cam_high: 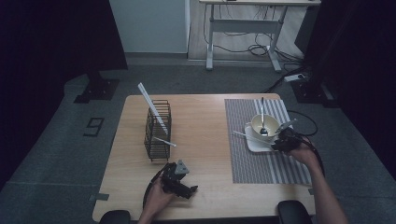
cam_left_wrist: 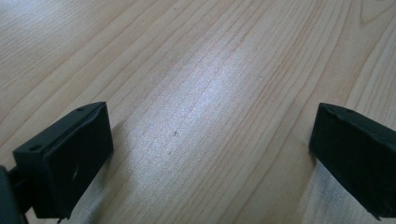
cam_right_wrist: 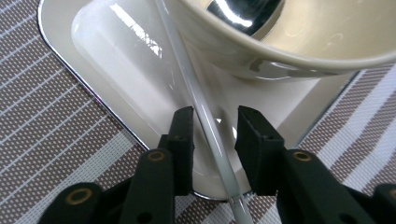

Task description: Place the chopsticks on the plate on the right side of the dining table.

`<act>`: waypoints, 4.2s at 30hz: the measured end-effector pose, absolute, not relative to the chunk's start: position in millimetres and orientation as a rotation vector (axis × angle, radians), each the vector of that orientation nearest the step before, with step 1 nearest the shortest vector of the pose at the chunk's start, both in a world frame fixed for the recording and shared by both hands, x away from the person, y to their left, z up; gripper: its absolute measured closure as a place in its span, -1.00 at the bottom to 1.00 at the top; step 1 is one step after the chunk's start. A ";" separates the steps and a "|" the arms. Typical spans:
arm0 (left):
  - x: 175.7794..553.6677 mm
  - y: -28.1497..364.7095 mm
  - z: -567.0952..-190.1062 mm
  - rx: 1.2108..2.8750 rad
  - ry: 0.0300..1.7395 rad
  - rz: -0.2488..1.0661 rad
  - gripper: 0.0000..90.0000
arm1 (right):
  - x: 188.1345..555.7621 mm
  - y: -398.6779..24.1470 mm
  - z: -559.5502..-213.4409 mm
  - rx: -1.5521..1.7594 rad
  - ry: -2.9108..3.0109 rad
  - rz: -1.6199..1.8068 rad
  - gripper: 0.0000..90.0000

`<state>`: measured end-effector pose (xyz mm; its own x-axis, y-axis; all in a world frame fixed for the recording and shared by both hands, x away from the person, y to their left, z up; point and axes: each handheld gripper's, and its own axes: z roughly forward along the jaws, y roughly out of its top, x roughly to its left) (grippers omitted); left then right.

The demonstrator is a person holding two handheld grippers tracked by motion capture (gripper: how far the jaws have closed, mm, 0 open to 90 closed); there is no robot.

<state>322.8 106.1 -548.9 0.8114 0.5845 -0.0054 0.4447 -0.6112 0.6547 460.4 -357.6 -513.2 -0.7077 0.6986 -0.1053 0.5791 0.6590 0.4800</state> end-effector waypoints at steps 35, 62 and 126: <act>322.0 105.0 -549.2 2.338 0.738 0.275 -1.00 | 360.8 -332.3 -504.4 1.220 2.214 0.929 -1.00; 321.8 103.0 -549.4 2.338 0.732 0.270 -1.00 | 393.8 -342.9 -549.6 1.360 2.122 0.889 -1.00; 321.1 103.2 -549.2 2.341 0.732 0.270 -1.00 | 375.4 -337.8 -526.7 1.216 2.248 0.780 -1.00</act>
<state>321.1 103.2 -549.2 0.8219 0.5696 0.0000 0.4329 -0.6246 0.6500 375.4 -337.8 -526.7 -0.5000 0.8564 -0.1290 0.5922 0.4468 0.6706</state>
